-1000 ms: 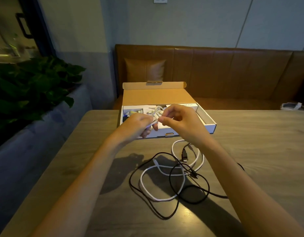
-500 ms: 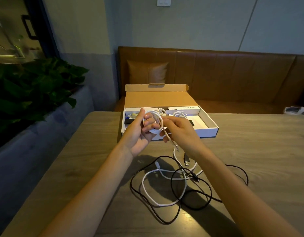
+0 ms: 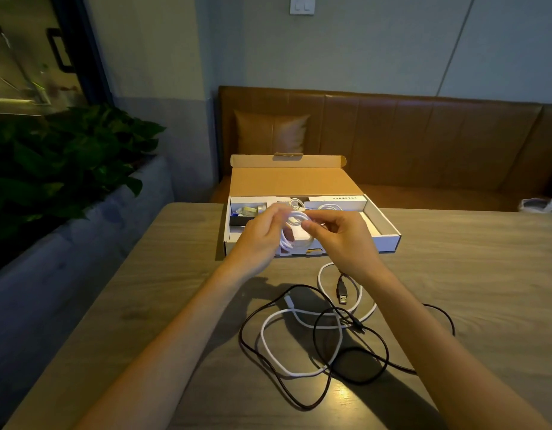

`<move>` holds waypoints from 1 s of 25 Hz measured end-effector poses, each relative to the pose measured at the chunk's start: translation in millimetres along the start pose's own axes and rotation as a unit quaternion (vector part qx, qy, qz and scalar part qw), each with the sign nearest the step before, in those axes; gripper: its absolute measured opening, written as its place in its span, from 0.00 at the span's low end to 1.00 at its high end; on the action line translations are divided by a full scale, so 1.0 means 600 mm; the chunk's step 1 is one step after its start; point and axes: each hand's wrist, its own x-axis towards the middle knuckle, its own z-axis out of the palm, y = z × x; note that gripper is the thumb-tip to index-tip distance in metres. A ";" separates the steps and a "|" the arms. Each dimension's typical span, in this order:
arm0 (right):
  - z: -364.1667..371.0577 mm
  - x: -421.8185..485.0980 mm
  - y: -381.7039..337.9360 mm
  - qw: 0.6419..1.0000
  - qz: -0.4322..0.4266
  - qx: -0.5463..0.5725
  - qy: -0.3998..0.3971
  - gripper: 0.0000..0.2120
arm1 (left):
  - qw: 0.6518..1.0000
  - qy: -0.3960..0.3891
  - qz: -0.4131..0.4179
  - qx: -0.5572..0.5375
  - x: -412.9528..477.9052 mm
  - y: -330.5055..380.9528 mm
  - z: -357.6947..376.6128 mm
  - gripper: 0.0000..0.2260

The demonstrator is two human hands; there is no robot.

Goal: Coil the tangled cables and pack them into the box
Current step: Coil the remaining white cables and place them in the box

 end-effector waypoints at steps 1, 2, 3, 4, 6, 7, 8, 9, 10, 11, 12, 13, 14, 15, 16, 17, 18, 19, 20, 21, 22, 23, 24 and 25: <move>-0.002 0.000 -0.002 1.000 -0.006 0.001 -0.010 0.12 | 0.999 -0.013 0.026 0.036 -0.001 0.001 -0.004 0.14; -0.003 0.001 -0.005 1.000 -0.010 0.003 -0.021 0.12 | 0.997 -0.015 0.040 0.069 -0.002 0.000 -0.007 0.14; -0.006 0.001 -0.006 0.999 -0.012 0.015 -0.036 0.11 | 0.994 -0.011 0.049 0.093 -0.003 0.000 -0.009 0.14; -0.011 0.001 -0.008 0.998 -0.005 0.040 -0.057 0.10 | 0.994 -0.003 0.050 0.095 -0.004 0.000 -0.010 0.14; -0.026 0.005 -0.009 0.990 0.016 0.096 -0.100 0.12 | 0.999 0.003 0.026 0.021 -0.006 0.005 -0.010 0.12; -0.032 0.007 -0.008 0.989 0.014 0.095 -0.115 0.14 | 1.000 0.002 0.013 -0.024 -0.006 0.008 -0.011 0.12; -0.035 0.008 -0.007 0.990 0.002 0.071 -0.121 0.15 | 0.998 -0.002 0.003 -0.060 -0.005 0.011 -0.011 0.12; -0.035 0.008 -0.004 0.992 -0.013 0.033 -0.119 0.15 | 0.996 -0.010 -0.002 -0.086 -0.005 0.014 -0.009 0.13; -0.031 0.008 -0.003 0.993 -0.024 0.002 -0.111 0.15 | 0.995 -0.014 -0.006 -0.096 -0.005 0.015 -0.006 0.14; -0.026 0.007 -0.002 0.994 -0.025 -0.007 -0.103 0.13 | 0.996 -0.012 -0.010 -0.091 -0.005 0.015 -0.003 0.13; -0.021 0.006 -0.001 0.995 -0.018 0.012 -0.099 0.12 | 0.997 -0.005 -0.013 -0.075 -0.005 0.014 -0.001 0.13; -0.017 0.005 -0.001 0.994 -0.005 0.048 -0.095 0.11 | 0.999 0.005 -0.013 -0.047 -0.004 0.011 0.000 0.12; -0.015 0.005 -0.001 0.991 0.017 0.096 -0.089 0.12 | 1.000 0.015 -0.008 -0.013 -0.004 0.009 0.000 0.12; -0.014 0.005 -0.001 0.985 0.046 0.145 -0.081 0.12 | 0.999 0.024 0.000 0.025 -0.003 0.007 0.000 0.13; -0.014 0.006 -0.002 0.975 0.081 0.195 -0.074 0.13 | 0.998 0.031 0.010 0.062 -0.003 0.004 0.000 0.13; -0.014 0.007 -0.004 0.960 0.118 0.245 -0.069 0.13 | 0.994 0.037 0.019 0.096 -0.002 0.001 0.001 0.13; -0.014 0.008 -0.006 0.944 0.147 0.287 -0.069 0.13 | 0.991 0.041 0.027 0.125 -0.002 0.000 0.001 0.13; -0.015 0.009 -0.007 0.933 0.164 0.313 -0.072 0.14 | 0.987 0.047 0.032 0.151 -0.002 -0.001 0.003 0.14; -0.016 0.009 -0.007 0.927 0.174 0.324 -0.077 0.16 | 0.982 0.053 0.035 0.176 -0.002 -0.002 0.004 0.15; -0.016 0.008 -0.008 0.922 0.184 0.331 -0.083 0.17 | 0.978 0.057 0.037 0.198 -0.002 -0.003 0.004 0.16; -0.016 0.008 -0.010 0.918 0.193 0.335 -0.085 0.18 | 0.974 0.059 0.040 0.215 -0.001 -0.006 0.003 0.17; -0.015 0.008 -0.010 0.916 0.202 0.336 -0.085 0.19 | 0.971 0.059 0.043 0.228 -0.001 -0.008 0.003 0.17; -0.014 0.008 -0.010 0.914 0.211 0.335 -0.085 0.19 | 0.968 0.056 0.045 0.239 -0.002 -0.009 0.003 0.17; -0.013 0.007 -0.010 0.913 0.221 0.334 -0.084 0.20 | 0.966 0.050 0.046 0.248 -0.002 -0.010 0.005 0.17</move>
